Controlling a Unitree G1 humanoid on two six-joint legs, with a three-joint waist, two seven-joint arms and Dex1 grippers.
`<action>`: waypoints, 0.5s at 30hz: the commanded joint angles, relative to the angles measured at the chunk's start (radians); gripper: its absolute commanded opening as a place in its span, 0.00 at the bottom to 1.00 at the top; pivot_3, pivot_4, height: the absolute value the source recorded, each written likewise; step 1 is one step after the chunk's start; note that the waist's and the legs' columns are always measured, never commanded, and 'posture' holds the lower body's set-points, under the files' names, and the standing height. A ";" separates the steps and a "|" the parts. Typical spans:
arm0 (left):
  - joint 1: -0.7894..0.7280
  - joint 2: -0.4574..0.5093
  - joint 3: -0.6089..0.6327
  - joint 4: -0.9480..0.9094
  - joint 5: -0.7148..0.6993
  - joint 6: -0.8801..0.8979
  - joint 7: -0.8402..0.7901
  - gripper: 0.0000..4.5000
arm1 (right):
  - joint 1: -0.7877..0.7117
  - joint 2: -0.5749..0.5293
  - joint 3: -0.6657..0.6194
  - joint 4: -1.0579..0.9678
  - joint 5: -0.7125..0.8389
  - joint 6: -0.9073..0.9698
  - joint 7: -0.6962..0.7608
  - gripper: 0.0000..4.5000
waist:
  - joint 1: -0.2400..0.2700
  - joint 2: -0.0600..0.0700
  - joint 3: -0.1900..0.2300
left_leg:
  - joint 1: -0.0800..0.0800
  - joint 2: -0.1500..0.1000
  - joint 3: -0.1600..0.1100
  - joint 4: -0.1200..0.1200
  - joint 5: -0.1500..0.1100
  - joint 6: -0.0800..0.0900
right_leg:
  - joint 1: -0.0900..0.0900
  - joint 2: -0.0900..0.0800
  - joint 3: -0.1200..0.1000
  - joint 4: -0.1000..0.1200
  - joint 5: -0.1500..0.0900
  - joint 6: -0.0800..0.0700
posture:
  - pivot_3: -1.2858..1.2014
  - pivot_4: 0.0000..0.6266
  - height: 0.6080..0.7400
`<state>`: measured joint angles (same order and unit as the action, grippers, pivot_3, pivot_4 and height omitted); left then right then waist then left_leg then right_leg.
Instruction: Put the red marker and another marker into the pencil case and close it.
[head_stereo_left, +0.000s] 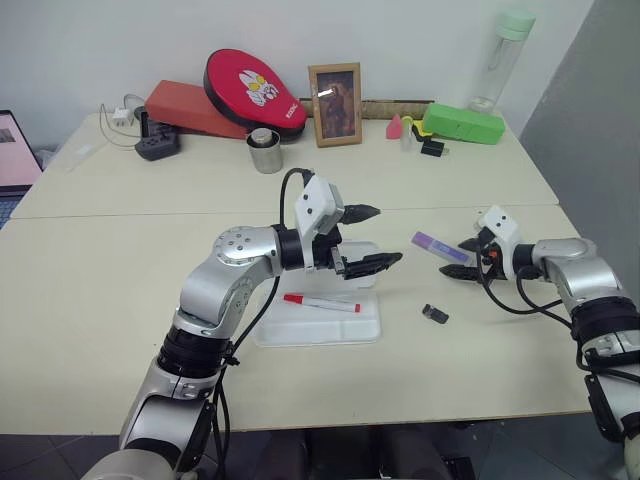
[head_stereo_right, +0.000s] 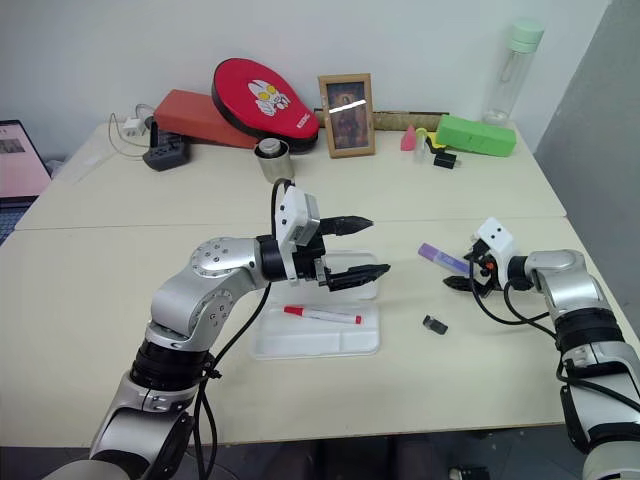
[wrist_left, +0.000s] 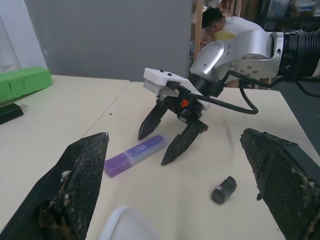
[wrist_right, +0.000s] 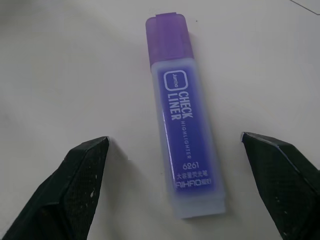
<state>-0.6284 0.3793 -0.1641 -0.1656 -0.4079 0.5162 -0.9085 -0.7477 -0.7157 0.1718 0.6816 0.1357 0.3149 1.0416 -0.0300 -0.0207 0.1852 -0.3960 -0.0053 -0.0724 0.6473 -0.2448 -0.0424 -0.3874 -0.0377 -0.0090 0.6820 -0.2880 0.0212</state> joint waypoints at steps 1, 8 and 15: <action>-0.010 0.008 0.011 -0.026 0.001 -0.024 0.001 1.00 | -0.024 0.005 -0.017 0.043 -0.025 -0.018 0.012 0.73 | 0.000 0.000 0.000 | 0.000 0.000 0.000 0.000 0.000 0.000 | 0.000 0.000 0.000 0.000 0.000 0.000 | 0.52 0.24 1.00; -0.013 0.017 0.008 -0.021 0.004 -0.031 -0.002 1.00 | -0.049 0.020 -0.029 0.099 -0.046 -0.025 0.027 0.34 | 0.000 0.000 0.000 | 0.000 0.000 0.000 0.000 0.001 -0.002 | 0.000 0.000 0.000 0.000 0.000 0.000 | 0.52 0.24 1.00; 0.013 0.054 0.022 -0.038 0.004 -0.028 -0.005 1.00 | -0.053 0.011 -0.090 0.001 -0.008 -0.030 0.036 0.24 | -0.002 0.000 0.000 | 0.000 0.000 0.000 0.000 0.001 -0.003 | 0.000 0.000 0.000 0.000 0.000 0.000 | 0.52 0.24 1.00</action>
<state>-0.6212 0.4087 -0.1641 -0.1644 -0.4072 0.4967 -0.9062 -0.7926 -0.6903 0.1343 0.7592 0.1016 0.2886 1.0706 -0.0320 -0.0206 0.1852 -0.3959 -0.0052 -0.0721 0.6471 -0.2434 -0.0449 -0.3875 -0.0377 -0.0085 0.6821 -0.2880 0.0211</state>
